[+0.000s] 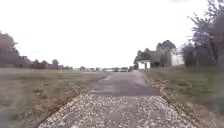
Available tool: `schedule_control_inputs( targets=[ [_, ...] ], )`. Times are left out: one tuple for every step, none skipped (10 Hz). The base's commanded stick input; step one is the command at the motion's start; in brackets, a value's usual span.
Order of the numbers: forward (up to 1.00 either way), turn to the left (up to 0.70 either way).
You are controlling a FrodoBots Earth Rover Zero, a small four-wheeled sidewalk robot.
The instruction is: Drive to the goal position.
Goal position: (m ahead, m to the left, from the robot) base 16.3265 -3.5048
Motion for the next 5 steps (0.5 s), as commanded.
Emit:
schedule_control_inputs(
  targets=[
    [1.0,0.0],
    [1.0,0.0],
    [1.0,0.0],
    [1.0,0.0],
    [1.0,0.0]
  ],
)
